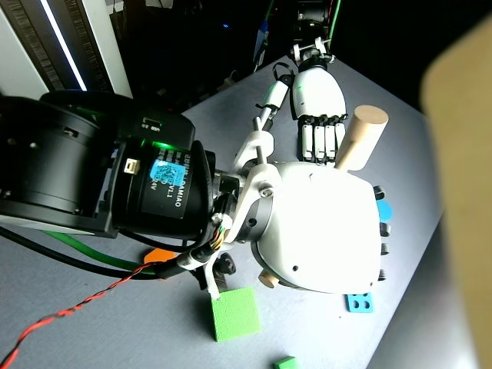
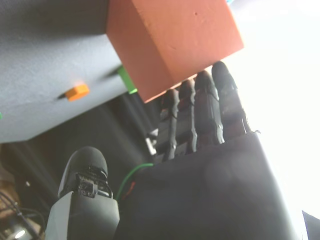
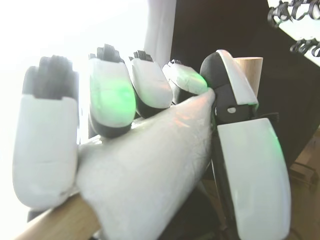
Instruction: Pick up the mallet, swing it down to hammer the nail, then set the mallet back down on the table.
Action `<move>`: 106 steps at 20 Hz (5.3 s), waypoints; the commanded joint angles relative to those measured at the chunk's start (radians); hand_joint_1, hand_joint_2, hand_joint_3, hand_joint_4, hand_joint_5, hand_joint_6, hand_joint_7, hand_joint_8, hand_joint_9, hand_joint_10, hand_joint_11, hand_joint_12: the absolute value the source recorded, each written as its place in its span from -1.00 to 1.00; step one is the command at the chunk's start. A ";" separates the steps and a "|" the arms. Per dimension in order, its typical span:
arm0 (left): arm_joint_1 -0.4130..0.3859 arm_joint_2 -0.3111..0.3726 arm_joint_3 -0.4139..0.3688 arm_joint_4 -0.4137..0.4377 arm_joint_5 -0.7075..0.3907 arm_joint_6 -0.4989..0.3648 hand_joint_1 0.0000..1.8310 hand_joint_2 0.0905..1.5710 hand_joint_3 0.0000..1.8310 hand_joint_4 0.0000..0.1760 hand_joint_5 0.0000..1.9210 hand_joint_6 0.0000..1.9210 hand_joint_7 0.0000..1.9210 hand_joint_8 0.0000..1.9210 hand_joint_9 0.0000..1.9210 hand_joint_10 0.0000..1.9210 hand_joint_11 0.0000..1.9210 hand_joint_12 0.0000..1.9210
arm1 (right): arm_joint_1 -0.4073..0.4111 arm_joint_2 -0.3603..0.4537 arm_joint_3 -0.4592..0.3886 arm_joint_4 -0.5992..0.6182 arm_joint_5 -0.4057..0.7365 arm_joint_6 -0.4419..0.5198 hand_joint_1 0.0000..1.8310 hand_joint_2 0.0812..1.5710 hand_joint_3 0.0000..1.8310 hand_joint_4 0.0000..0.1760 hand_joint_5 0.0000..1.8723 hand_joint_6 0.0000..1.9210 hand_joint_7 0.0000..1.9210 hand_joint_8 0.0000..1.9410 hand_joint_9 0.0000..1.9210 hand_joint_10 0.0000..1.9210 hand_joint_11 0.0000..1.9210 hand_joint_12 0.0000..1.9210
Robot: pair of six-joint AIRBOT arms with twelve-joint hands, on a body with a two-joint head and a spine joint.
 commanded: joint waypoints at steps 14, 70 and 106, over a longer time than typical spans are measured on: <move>-0.037 -0.012 0.009 0.027 -0.033 -0.027 -1.00 0.50 -1.00 -1.00 -0.82 -1.00 -0.81 -1.00 -0.81 -1.00 -1.00 -0.49 | -0.008 -0.004 0.030 0.068 0.113 0.012 -0.10 0.90 -1.00 1.00 0.46 1.00 0.69 1.00 0.80 1.00 0.98 1.00; -0.040 0.062 -0.028 0.173 0.030 -0.125 -1.00 0.46 -1.00 -1.00 -0.95 -1.00 -0.94 -1.00 -0.94 -1.00 -1.00 -0.81 | -0.029 0.061 -0.010 0.099 0.075 0.014 -0.12 0.89 -1.00 1.00 0.44 1.00 0.67 1.00 0.78 1.00 0.96 1.00; -0.065 0.066 -0.024 0.179 0.027 -0.151 -1.00 0.47 -1.00 -1.00 -0.92 -0.99 -0.89 -0.99 -0.90 -0.99 -1.00 -0.76 | -0.365 0.136 -0.235 -0.121 0.258 -0.066 -0.25 0.95 -0.99 1.00 0.42 1.00 0.65 1.00 0.78 1.00 0.96 1.00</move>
